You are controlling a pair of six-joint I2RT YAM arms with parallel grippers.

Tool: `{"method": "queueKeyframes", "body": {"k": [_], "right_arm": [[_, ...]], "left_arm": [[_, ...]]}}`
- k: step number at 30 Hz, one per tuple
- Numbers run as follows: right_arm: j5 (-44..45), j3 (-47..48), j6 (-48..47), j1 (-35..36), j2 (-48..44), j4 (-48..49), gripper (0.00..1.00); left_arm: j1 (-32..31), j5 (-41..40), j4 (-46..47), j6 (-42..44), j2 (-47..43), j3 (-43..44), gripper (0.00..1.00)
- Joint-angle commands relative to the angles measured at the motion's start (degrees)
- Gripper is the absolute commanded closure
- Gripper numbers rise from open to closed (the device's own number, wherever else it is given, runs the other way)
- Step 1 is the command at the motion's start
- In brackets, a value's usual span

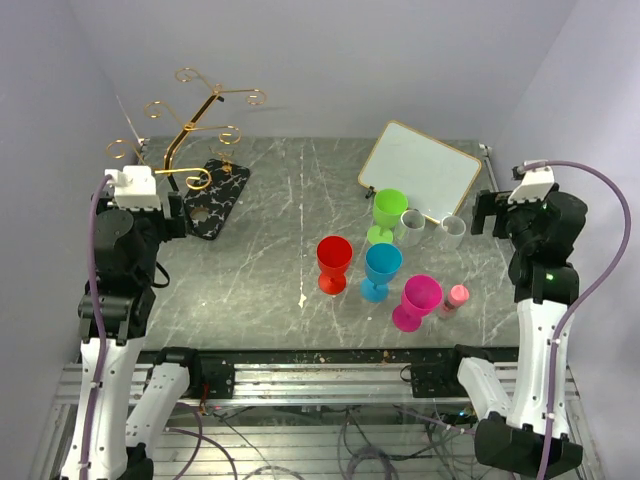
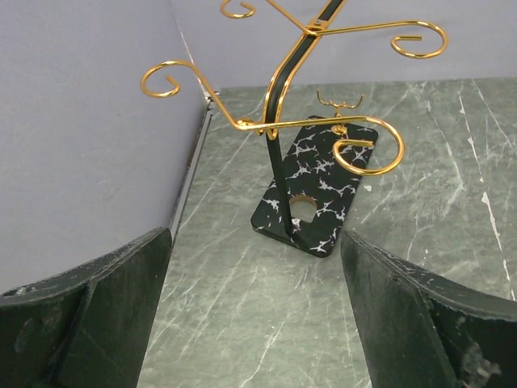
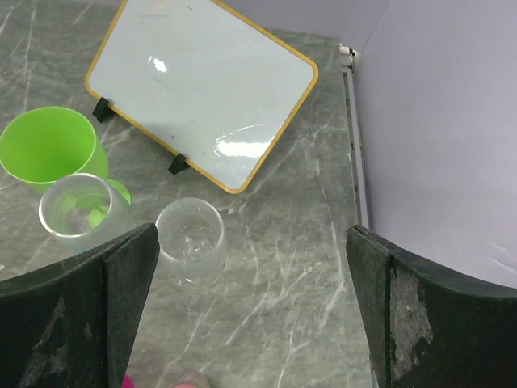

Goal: Place the wine glass upside down on the wine glass rack

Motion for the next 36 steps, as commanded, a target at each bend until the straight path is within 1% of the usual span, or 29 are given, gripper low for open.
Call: {"method": "queueKeyframes", "body": {"k": [1, 15, 24, 31, 36], "right_arm": [[-1.31, 2.91, 0.72, -0.39, 0.42, 0.94, 0.00], [-4.97, 9.55, 0.37, -0.67, 4.43, -0.96, 0.00], [-8.42, 12.79, -1.95, -0.84, 6.20, -1.52, 0.00], [-10.67, 16.89, -2.09, -0.94, 9.90, -2.78, 0.00], [-11.24, 17.99, -2.56, -0.97, 11.86, -3.22, 0.00]], "left_arm": [[1.19, 3.60, 1.23, 1.09, 1.65, 2.57, 0.04], [2.48, 7.15, 1.47, 2.36, 6.41, 7.52, 0.04], [4.03, 9.68, 1.65, 2.19, 10.55, 11.44, 0.04], [4.39, 8.99, -0.27, 1.66, 17.67, 17.62, 0.04], [4.51, 7.29, -2.31, 1.78, 25.52, 23.08, 0.04]]}}
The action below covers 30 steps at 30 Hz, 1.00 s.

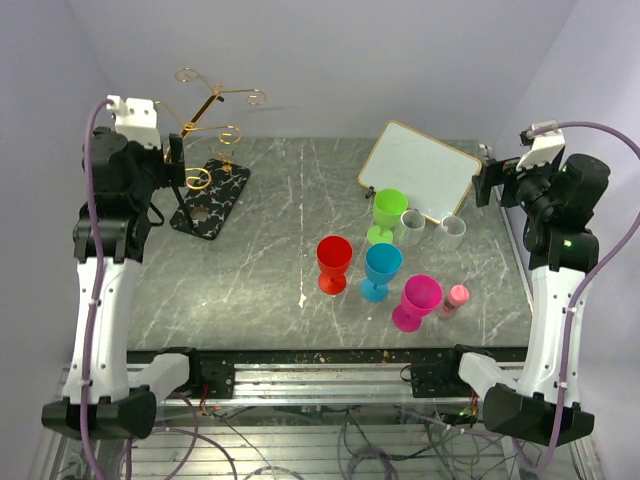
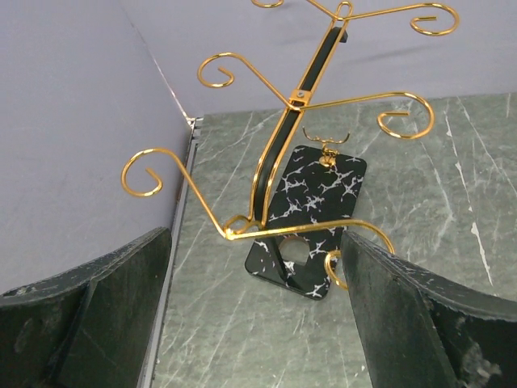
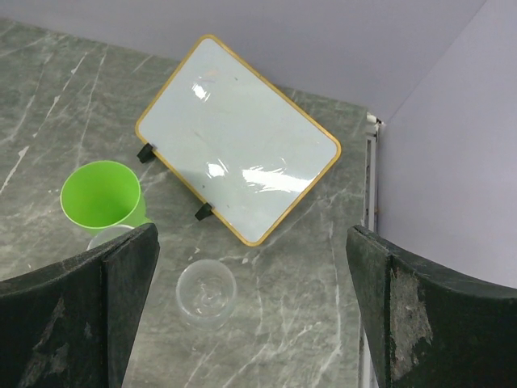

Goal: Place the wine glass upside down on the wine glass rack

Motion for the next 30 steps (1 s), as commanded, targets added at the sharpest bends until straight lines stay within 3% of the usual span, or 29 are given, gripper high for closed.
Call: {"method": "queueKeyframes", "body": {"k": [1, 15, 16, 20, 30], "right_arm": [[-1.50, 1.99, -1.03, -0.57, 1.45, -1.60, 0.00], [-5.52, 0.57, -2.22, -0.56, 1.54, -3.61, 0.00], [-5.59, 0.39, -2.39, -0.57, 1.36, -3.85, 0.00], [-5.36, -0.04, -2.76, -0.57, 1.02, -4.25, 0.00], [-5.65, -0.68, -2.99, -0.53, 0.80, -4.56, 0.00]], "left_arm": [[0.73, -0.82, -1.68, 0.00, 6.12, 5.08, 0.04], [0.75, 1.11, -6.58, 4.39, 23.82, 17.76, 0.04], [0.83, 1.28, -7.13, 4.81, 24.79, 18.53, 0.01], [1.01, 1.68, -9.43, 6.16, 28.72, 21.42, 0.17], [1.68, 1.93, -13.79, 7.60, 37.42, 26.63, 0.31]]}}
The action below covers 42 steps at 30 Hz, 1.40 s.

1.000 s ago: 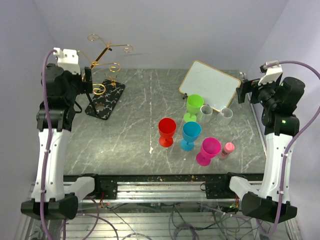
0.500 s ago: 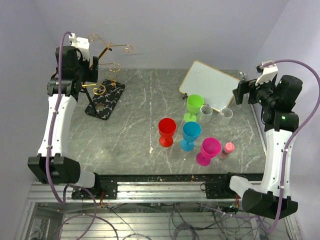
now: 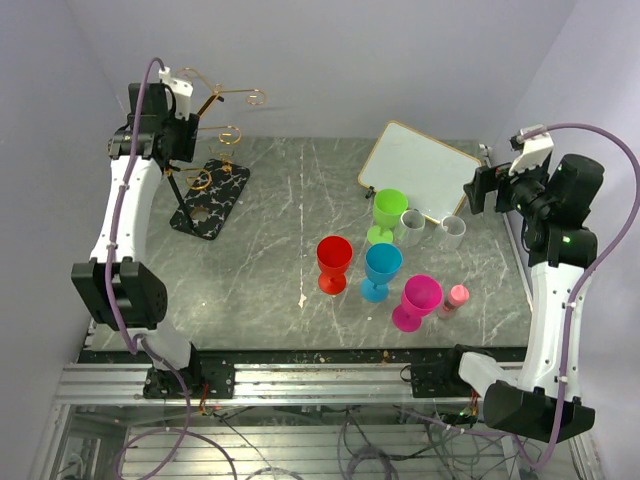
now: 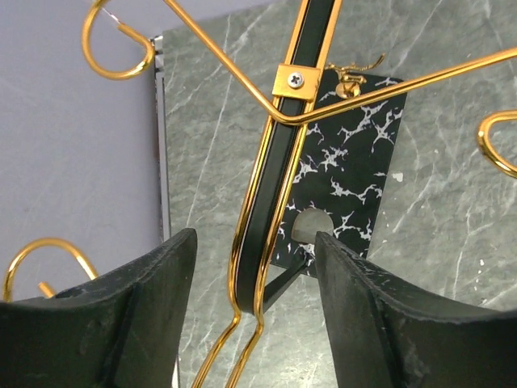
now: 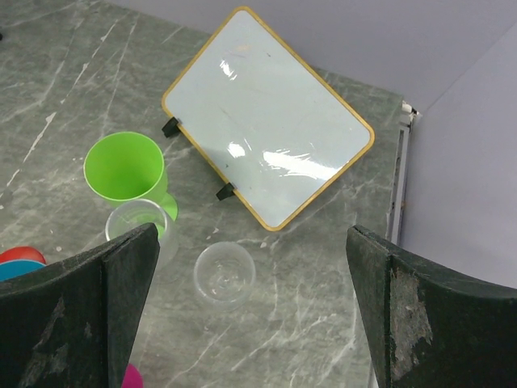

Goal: Place the wine glass upside down on the wine glass rack

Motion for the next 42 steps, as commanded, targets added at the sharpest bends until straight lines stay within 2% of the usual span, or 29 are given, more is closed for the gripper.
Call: {"method": "queueKeyframes", "body": {"k": [1, 4, 7, 9, 14, 17, 30, 42], "right_arm": [[-0.77, -0.97, -0.36, -0.46, -0.84, -0.69, 0.00], [-1.15, -1.50, -0.21, -0.53, -1.18, -0.67, 0.00], [-1.14, -2.39, -0.18, -0.48, -1.71, -0.57, 0.00], [-0.99, -2.90, -0.22, -0.63, -1.94, -0.47, 0.00], [-1.34, -2.90, 0.02, -0.98, -1.77, -0.33, 0.00], [-1.55, -2.78, 0.12, -1.14, -1.61, -0.37, 0.00], [-2.86, -3.76, 0.65, -1.68, -1.61, 0.27, 0.00], [-4.01, -4.68, 1.09, -2.37, -1.69, 0.97, 0.00]], "left_arm": [[0.94, 1.00, -2.95, 0.98, 2.87, 3.31, 0.32], [1.17, 1.71, -4.47, 0.77, 4.77, 4.92, 0.45], [1.23, 3.85, -5.81, 0.39, 5.54, 5.68, 0.64], [1.22, 5.11, -5.90, -0.27, 5.20, 5.30, 0.73], [1.19, 8.90, -7.27, -1.09, 3.46, 4.94, 0.82], [0.76, 11.48, -9.09, -2.52, 2.39, 4.98, 0.92], [-8.12, 13.83, -8.37, -14.16, -1.31, 3.09, 0.93], [-9.81, 15.30, -6.44, -20.57, -2.46, 5.56, 0.93]]}}
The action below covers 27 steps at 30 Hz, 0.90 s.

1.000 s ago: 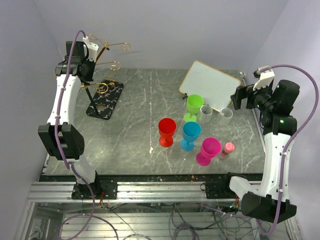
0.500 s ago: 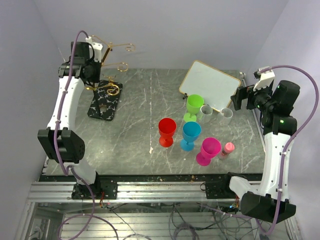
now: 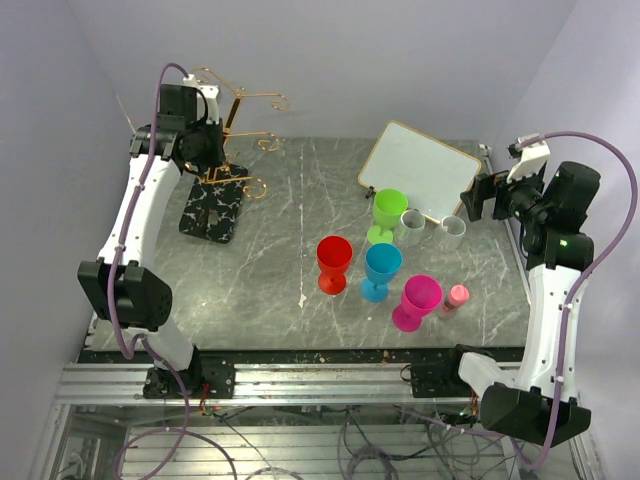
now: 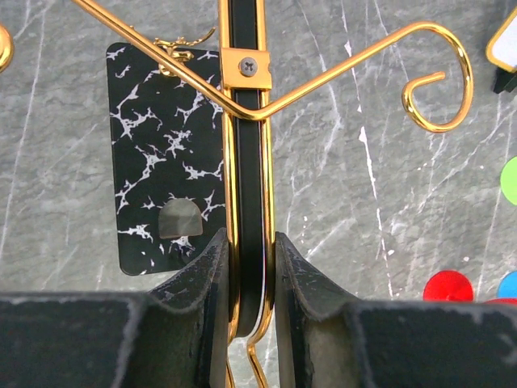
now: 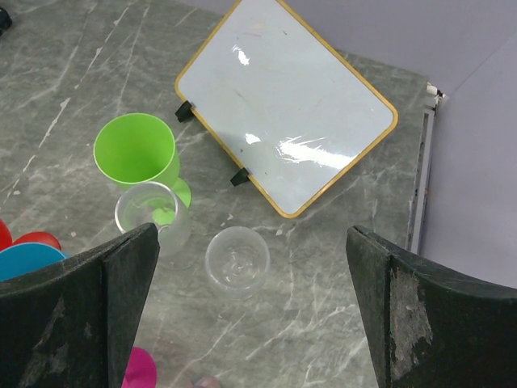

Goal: Place the wine glass upside down on the wine glass rack

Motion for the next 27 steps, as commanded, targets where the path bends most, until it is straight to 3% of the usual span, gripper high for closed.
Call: {"method": "queueKeyframes", "body": {"k": [1, 4, 14, 27], "right_arm": [[-1.21, -1.20, 0.66, -1.07, -0.81, 1.44, 0.00], [-1.44, -1.53, 0.74, -1.41, -1.24, 1.56, 0.00], [-2.77, -2.61, 0.63, -1.96, -1.88, 2.12, 0.00], [-3.69, -3.43, 0.48, -2.57, -2.34, 2.68, 0.00]], "left_arm": [[-1.43, 3.91, 2.58, -4.56, -3.76, 2.87, 0.93], [-1.43, 2.66, 3.97, -5.41, -4.77, 2.54, 0.93], [-1.44, 9.09, 6.64, -11.82, -6.82, 1.56, 0.93], [-4.75, 5.85, 17.88, -22.65, -14.69, -17.32, 0.93]]}}
